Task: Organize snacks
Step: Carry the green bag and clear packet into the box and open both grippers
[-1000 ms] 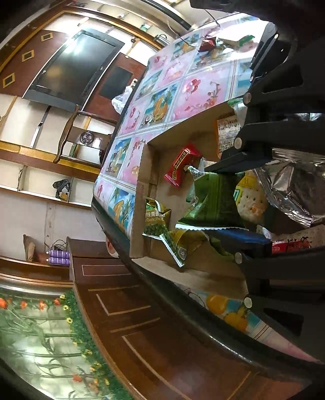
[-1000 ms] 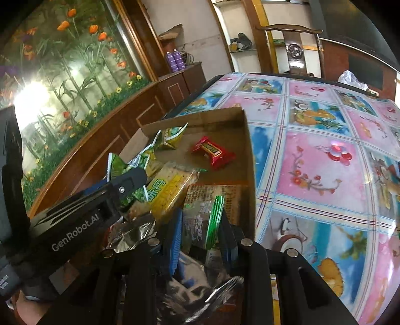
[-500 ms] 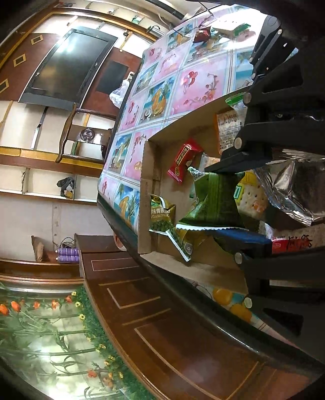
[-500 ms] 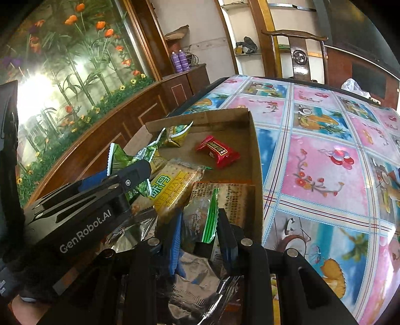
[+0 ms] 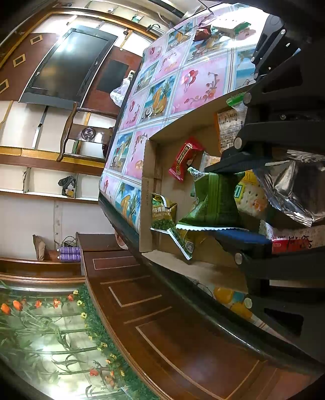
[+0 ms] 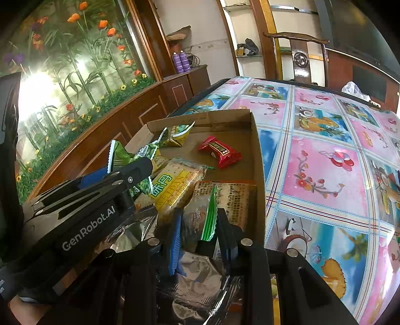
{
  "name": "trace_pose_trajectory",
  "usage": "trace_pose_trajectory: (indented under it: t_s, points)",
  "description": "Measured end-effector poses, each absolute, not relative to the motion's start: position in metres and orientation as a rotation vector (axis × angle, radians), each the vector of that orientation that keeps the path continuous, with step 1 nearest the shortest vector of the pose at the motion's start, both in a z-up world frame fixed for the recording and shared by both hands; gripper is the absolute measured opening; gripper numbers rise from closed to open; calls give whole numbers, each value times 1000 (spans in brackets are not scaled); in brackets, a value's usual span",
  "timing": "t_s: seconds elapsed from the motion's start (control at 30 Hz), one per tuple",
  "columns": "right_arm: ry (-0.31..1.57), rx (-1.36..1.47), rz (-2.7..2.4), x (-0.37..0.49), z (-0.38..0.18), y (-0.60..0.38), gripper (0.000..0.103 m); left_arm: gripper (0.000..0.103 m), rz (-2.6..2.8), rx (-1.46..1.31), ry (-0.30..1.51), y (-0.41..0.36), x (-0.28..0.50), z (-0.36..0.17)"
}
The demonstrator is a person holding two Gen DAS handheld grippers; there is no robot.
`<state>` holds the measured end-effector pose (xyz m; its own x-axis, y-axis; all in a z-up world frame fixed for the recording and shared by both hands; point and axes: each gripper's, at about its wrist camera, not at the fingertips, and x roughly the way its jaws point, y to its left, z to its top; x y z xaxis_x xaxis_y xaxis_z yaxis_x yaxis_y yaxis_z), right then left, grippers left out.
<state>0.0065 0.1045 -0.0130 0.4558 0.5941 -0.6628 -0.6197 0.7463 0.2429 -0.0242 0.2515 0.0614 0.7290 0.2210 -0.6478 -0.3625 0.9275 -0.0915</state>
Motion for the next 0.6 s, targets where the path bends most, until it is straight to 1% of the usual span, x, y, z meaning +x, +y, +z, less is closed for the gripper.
trace_pose_trajectory:
  t_s: [0.6]
  points:
    - [789, -54, 794, -1, -15, 112, 30, 39, 324, -217, 682, 252, -24, 61]
